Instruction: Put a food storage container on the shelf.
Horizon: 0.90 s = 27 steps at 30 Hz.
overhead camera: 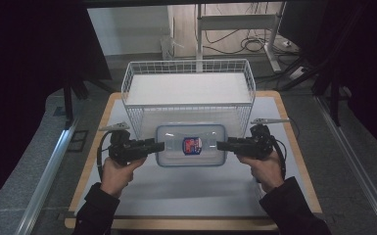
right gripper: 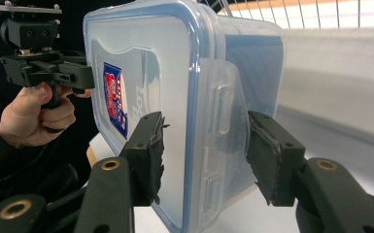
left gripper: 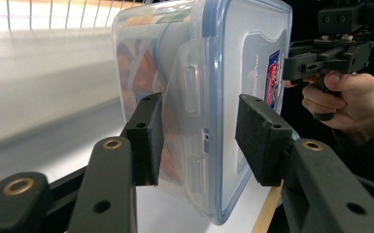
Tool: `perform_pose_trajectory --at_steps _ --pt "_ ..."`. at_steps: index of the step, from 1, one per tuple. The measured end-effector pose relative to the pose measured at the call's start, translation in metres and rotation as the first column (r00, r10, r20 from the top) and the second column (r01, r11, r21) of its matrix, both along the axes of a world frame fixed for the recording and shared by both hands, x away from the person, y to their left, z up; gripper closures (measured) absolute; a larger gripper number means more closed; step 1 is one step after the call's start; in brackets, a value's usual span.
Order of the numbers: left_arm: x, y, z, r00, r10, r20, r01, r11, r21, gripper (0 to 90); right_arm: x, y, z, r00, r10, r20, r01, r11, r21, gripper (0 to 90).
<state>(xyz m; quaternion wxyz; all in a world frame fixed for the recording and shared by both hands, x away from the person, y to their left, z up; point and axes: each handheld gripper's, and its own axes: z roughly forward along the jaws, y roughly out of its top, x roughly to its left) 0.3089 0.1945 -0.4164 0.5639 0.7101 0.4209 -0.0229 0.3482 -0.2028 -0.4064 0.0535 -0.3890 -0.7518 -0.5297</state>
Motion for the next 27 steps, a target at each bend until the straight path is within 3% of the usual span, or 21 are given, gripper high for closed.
perform_pose_trajectory --at_steps 5,12,27 --pt "0.008 0.005 0.019 0.9999 0.007 0.011 -0.007 1.0 -0.002 54.1 0.011 0.006 0.02 0.9998 0.003 0.02 -0.003 1.0 0.012 50.0" --pt "0.024 0.01 0.046 0.9997 0.019 0.017 -0.019 0.9998 0.009 54.1 0.028 0.01 0.037 0.9999 0.006 0.011 -0.006 0.999 0.035 50.0" --pt "0.053 0.014 0.084 0.9993 0.023 0.029 -0.022 0.9997 -0.013 54.2 0.056 0.014 0.08 0.9988 -0.015 0.046 0.012 0.998 0.053 50.1"
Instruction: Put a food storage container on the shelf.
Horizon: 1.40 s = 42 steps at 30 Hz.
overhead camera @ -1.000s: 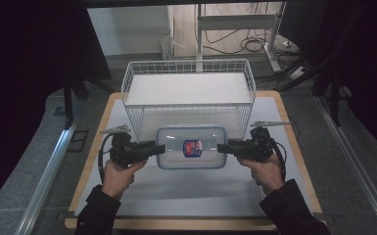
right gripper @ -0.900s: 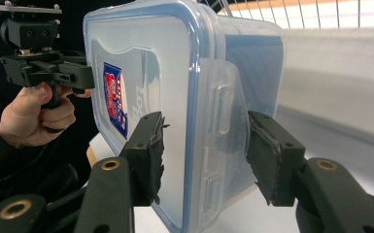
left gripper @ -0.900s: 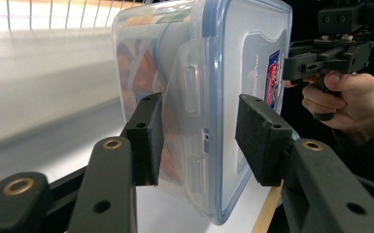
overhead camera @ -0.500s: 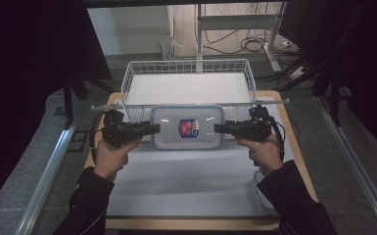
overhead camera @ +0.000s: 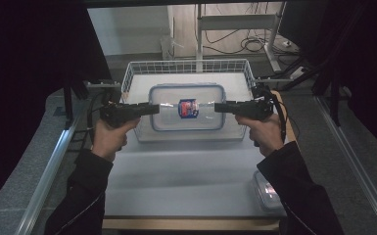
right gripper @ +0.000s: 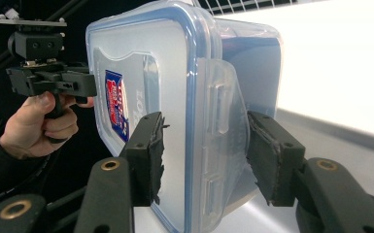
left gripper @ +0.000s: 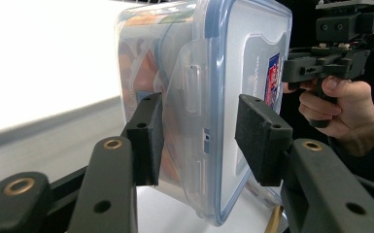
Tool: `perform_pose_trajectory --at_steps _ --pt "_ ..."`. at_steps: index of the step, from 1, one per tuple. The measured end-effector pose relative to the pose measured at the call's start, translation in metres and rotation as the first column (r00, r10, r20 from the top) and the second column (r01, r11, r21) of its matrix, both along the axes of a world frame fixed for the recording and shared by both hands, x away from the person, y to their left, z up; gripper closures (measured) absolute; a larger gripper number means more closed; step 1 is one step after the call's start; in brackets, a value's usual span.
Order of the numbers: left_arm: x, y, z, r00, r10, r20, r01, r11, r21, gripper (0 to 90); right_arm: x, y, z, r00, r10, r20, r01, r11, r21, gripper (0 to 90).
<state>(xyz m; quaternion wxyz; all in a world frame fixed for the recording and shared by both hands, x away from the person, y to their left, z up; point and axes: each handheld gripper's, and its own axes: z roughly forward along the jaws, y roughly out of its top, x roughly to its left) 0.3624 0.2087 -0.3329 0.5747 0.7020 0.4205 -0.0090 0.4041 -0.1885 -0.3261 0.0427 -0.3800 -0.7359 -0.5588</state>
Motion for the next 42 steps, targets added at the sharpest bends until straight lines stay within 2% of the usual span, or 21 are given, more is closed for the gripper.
perform_pose_trajectory --at_steps 4,8,14,20,24,30,36,38,42 --pt "0.009 0.001 0.013 1.0 0.004 0.005 -0.004 1.0 0.002 54.2 0.011 0.001 0.014 1.0 -0.003 0.003 0.003 1.0 0.009 50.0" --pt "0.02 0.001 0.02 1.0 0.003 0.003 -0.003 1.0 -0.002 54.2 0.019 0.002 0.023 0.9998 -0.013 0.013 0.013 1.0 0.008 49.8" --pt "0.032 0.003 0.021 0.9999 0.011 -0.012 -0.011 0.9996 -0.026 54.0 0.033 0.006 0.032 0.9996 -0.024 0.015 0.024 1.0 -0.004 49.8" --pt "0.045 0.007 0.021 0.9992 0.029 -0.028 -0.03 0.999 -0.033 53.7 0.043 0.01 0.032 0.9996 -0.028 0.0 0.028 1.0 -0.006 49.8" --pt "0.052 0.007 0.022 0.9981 0.048 -0.039 -0.05 0.9981 -0.036 53.5 0.053 0.011 0.028 0.999 -0.037 -0.023 0.038 0.999 0.019 49.8" --pt "0.061 0.007 0.014 0.9966 0.053 -0.064 -0.056 0.9974 -0.045 53.3 0.062 0.011 0.021 0.9977 -0.048 -0.048 0.049 0.998 0.026 49.7" --pt "0.067 0.005 0.011 0.9968 0.049 -0.063 -0.053 0.9965 -0.064 53.1 0.067 0.009 0.022 0.9968 -0.063 -0.05 0.064 0.998 0.022 49.6" --pt "0.069 0.005 0.012 0.9969 0.051 -0.06 -0.055 0.997 -0.056 53.0 0.068 0.008 0.022 0.9959 -0.066 -0.061 0.068 0.997 0.028 49.4" --pt "0.07 0.003 0.011 0.9974 0.058 -0.042 -0.06 0.9974 -0.04 51.8 0.07 0.007 0.019 0.9959 -0.075 -0.051 0.077 0.996 0.039 48.8"
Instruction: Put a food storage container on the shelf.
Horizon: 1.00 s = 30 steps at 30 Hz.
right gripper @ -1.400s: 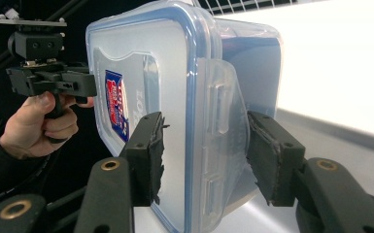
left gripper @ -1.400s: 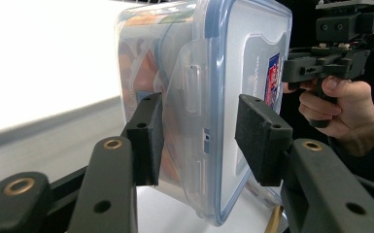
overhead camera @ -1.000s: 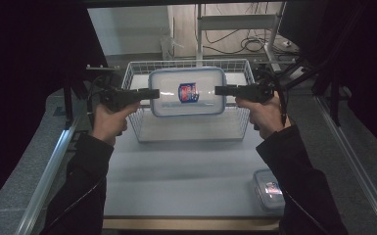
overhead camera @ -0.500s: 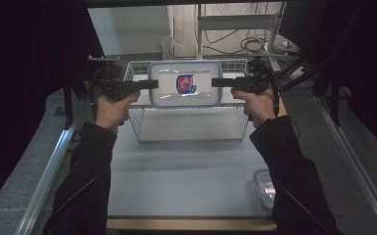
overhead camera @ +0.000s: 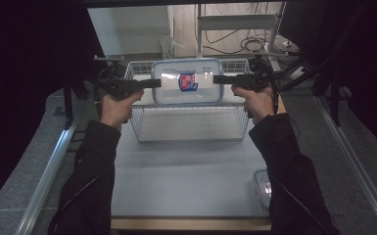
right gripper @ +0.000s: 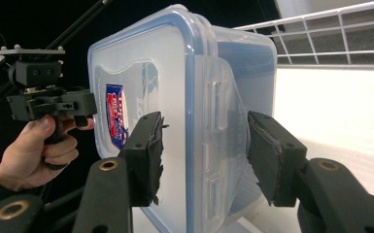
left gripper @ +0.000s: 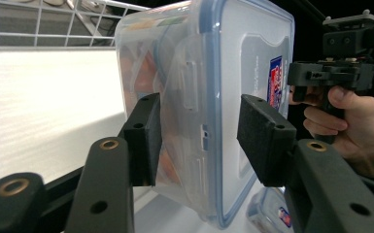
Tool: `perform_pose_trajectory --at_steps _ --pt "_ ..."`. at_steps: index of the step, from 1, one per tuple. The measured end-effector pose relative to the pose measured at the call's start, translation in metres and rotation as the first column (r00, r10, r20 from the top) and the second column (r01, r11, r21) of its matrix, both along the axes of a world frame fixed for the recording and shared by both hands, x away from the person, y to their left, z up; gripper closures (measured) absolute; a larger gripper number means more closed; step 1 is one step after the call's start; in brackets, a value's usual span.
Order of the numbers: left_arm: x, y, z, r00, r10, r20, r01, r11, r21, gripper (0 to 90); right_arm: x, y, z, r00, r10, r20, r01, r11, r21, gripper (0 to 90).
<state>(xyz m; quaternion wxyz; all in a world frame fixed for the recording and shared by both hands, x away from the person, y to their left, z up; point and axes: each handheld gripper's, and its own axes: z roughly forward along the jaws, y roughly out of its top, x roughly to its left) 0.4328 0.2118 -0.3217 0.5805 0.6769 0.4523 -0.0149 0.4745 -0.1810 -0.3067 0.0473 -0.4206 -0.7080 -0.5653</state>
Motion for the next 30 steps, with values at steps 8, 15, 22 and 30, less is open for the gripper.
perform_pose_trajectory --at_steps 8,15,22,30 --pt "0.004 -0.001 -0.002 0.9999 0.011 0.009 -0.011 0.9999 0.001 49.2 0.001 0.001 -0.003 0.9992 -0.009 0.038 0.01 1.0 -0.007 47.1" --pt "0.013 -0.005 -0.005 0.9986 0.049 0.022 -0.05 0.9966 0.065 48.7 0.008 0.004 -0.007 0.997 -0.059 0.051 0.06 0.998 -0.027 41.1" --pt "0.014 -0.008 -0.005 0.9952 0.076 0.061 -0.081 0.9927 0.089 45.4 0.012 0.002 -0.012 0.99 -0.104 0.095 0.109 0.993 -0.041 45.5" --pt "-0.018 -0.002 0.002 0.9754 0.078 0.206 -0.111 0.9815 0.156 43.0 -0.019 -0.005 0.003 0.9663 -0.083 0.244 0.119 0.983 -0.14 64.4"
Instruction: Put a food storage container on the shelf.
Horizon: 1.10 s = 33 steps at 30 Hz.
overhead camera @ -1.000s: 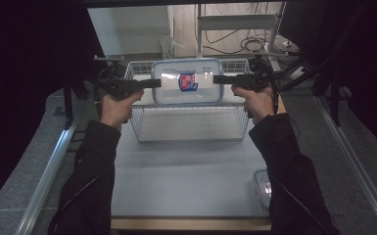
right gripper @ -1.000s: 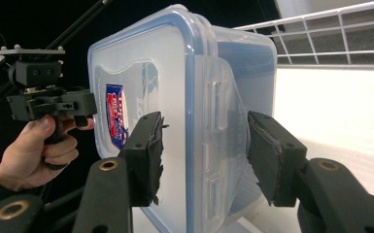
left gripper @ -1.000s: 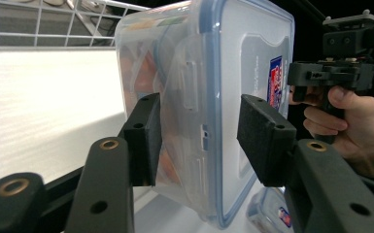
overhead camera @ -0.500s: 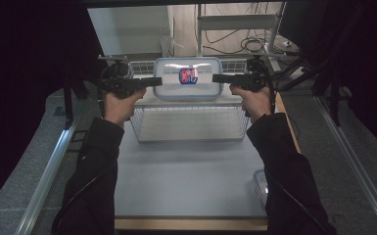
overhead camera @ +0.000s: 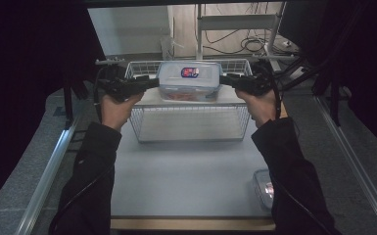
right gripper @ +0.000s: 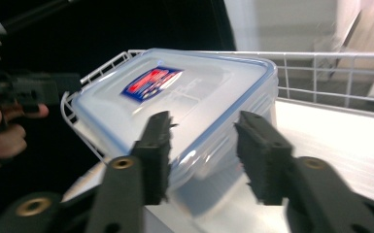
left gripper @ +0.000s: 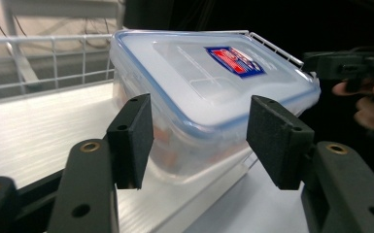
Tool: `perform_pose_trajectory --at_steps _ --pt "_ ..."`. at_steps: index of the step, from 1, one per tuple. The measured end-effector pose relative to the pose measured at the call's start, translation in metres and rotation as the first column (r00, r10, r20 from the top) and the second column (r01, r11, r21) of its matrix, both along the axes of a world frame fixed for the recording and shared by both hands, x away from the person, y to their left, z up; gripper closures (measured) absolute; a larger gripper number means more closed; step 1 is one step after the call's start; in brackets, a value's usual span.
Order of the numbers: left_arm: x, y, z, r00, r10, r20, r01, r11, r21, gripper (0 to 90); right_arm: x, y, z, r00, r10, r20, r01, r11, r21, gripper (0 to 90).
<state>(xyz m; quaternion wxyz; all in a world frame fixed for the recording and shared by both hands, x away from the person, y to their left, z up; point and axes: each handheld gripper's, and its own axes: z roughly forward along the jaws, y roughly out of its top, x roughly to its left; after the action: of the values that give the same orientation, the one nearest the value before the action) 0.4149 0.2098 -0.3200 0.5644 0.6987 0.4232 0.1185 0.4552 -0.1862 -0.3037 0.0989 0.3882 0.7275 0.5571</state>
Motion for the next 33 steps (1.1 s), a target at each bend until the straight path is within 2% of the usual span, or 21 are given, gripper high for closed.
perform_pose_trajectory --at_steps 2,3,5,6,7,9,10,12,16,19,26,29,33 --pt "-0.008 0.0 -0.003 0.9995 -0.01 0.029 0.009 0.9995 0.03 46.6 -0.013 0.0 0.001 0.9992 0.015 0.038 -0.013 0.999 -0.042 73.8" --pt "-0.011 -0.001 -0.005 0.9992 -0.012 0.039 0.01 0.9987 0.049 53.7 -0.026 0.002 -0.003 0.9967 0.034 0.074 -0.028 0.997 -0.073 80.8" --pt "-0.016 -0.005 -0.01 0.9985 -0.027 0.048 0.023 0.9965 0.08 61.8 -0.033 0.005 -0.009 0.9957 0.062 0.068 -0.057 0.995 -0.082 84.4" --pt "-0.017 -0.007 -0.013 0.9982 -0.03 0.053 0.024 0.9947 0.1 61.8 -0.033 0.005 -0.009 0.9957 0.062 0.068 -0.057 0.995 -0.082 84.4" --pt "-0.018 -0.01 -0.016 0.9981 -0.033 0.053 0.026 0.9923 0.121 71.5 -0.036 0.012 -0.019 0.994 0.095 0.054 -0.09 0.991 -0.103 88.0" --pt "-0.017 -0.016 -0.021 0.9985 -0.031 0.046 0.024 0.9896 0.142 74.8 -0.036 0.015 -0.022 0.9941 0.098 0.045 -0.093 0.989 -0.117 88.8" --pt "-0.015 -0.019 -0.024 0.9987 -0.029 0.041 0.023 0.9898 0.14 78.1 -0.034 0.019 -0.027 0.9941 0.101 0.039 -0.094 0.985 -0.143 89.5" --pt "-0.013 -0.022 -0.026 0.999 -0.032 0.031 0.027 0.9898 0.14 81.8 -0.03 0.024 -0.033 0.994 0.106 0.027 -0.101 0.983 -0.151 89.7" --pt "-0.008 -0.027 -0.029 0.9996 -0.027 0.012 0.025 0.9892 0.144 82.9 -0.023 0.026 -0.035 0.9948 0.101 0.016 -0.097 0.984 -0.152 89.8" --pt "-0.005 -0.027 -0.031 0.9998 -0.019 -0.008 0.02 0.9938 0.11 82.7 -0.022 0.025 -0.034 0.9961 0.087 0.017 -0.083 0.984 -0.159 89.8" --pt "-0.004 -0.028 -0.034 0.9997 -0.017 -0.019 0.019 0.9956 0.092 81.8 -0.013 0.022 -0.037 0.9983 0.057 0.009 -0.055 0.984 -0.169 89.8" --pt "-0.011 -0.031 -0.032 0.9992 -0.038 -0.007 0.039 0.996 0.081 80.7 -0.013 0.021 -0.038 0.9983 0.057 0.01 -0.055 0.986 -0.159 89.8" --pt "-0.025 -0.037 -0.031 0.9976 -0.061 0.033 0.057 0.9916 0.116 73.7 -0.022 0.02 -0.039 0.9971 0.073 0.022 -0.068 0.986 -0.149 85.9"
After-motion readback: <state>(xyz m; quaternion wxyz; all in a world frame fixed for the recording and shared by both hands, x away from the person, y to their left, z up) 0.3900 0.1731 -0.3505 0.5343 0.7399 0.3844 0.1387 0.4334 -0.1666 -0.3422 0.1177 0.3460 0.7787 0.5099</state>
